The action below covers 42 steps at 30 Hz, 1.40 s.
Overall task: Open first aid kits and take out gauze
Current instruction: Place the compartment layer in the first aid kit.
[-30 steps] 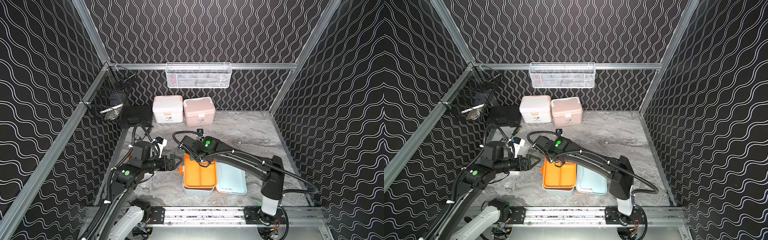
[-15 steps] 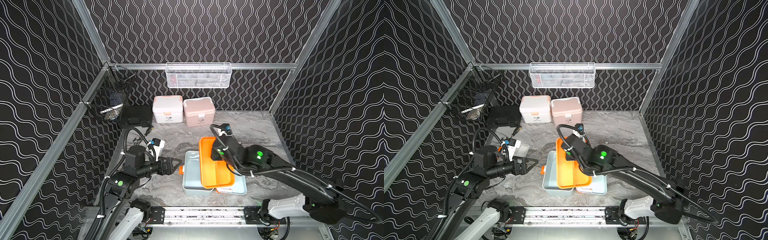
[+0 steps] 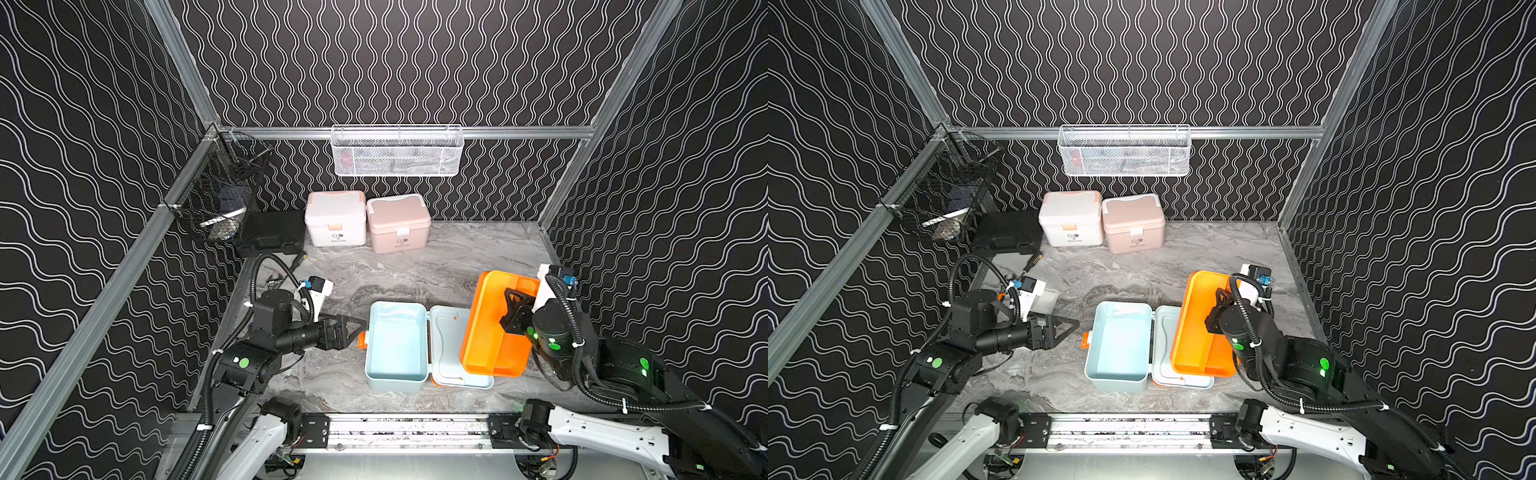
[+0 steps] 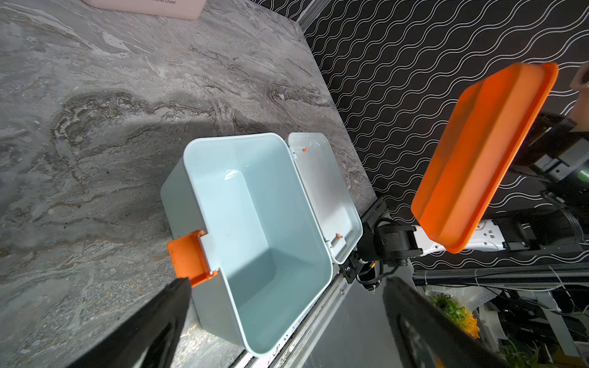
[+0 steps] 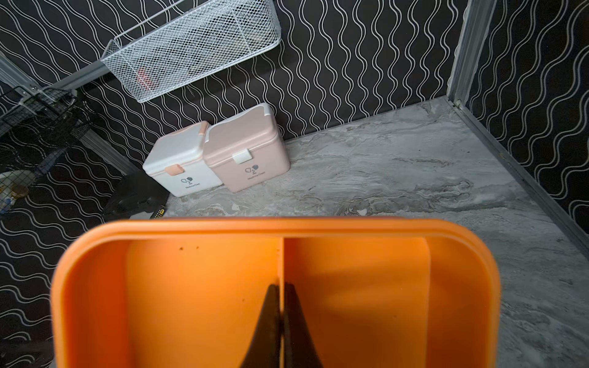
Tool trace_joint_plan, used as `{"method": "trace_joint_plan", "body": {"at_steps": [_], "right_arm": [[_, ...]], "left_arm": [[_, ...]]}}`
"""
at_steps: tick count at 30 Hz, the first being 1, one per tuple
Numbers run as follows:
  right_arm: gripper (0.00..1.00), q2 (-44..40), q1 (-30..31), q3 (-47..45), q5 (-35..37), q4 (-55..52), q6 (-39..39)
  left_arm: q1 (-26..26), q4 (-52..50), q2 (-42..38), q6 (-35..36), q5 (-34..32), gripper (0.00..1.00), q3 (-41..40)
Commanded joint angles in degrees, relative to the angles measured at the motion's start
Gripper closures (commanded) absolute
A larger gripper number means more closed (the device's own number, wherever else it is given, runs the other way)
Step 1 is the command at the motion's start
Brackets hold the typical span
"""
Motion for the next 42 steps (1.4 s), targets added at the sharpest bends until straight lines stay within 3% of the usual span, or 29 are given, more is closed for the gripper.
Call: {"method": "trace_joint_plan", "body": {"at_steps": [1,7,13,19,23,32,42], "right_arm": [[1.00,1.31,0.03,0.18,0.71,-0.21,1.07],[1.00,11.36,0.03,2.98,-7.55,3.64,-0.40],[1.00,25.59,-0.06,9.16,-18.58,5.37,0.50],[1.00,38.69,-1.66,15.32,-27.82,4.46,3.12],[1.00,45.77,-2.84,18.47,-33.18,3.37,6.59],[1.00,62.47,-2.87,32.07,-33.81,-10.53,14.92],[1.00,66.40,-2.87,32.74,-30.98,-14.21,18.49]], "left_arm": [[-0.04,1.61,0.25,0.97,0.68,0.01,-0.11],[-0.03,-1.42,-0.69,-1.87,-6.45,0.01,0.47],[0.04,5.46,-8.10,-13.50,-4.03,0.01,-4.88],[0.04,1.82,-14.17,-13.93,-11.69,0.01,-6.33],[0.05,1.86,-16.89,-13.22,-12.57,0.01,-8.03],[0.00,0.74,-15.26,-10.97,-10.00,0.01,-7.85],[0.04,1.93,-14.90,-10.79,-8.37,0.01,-8.57]]}}
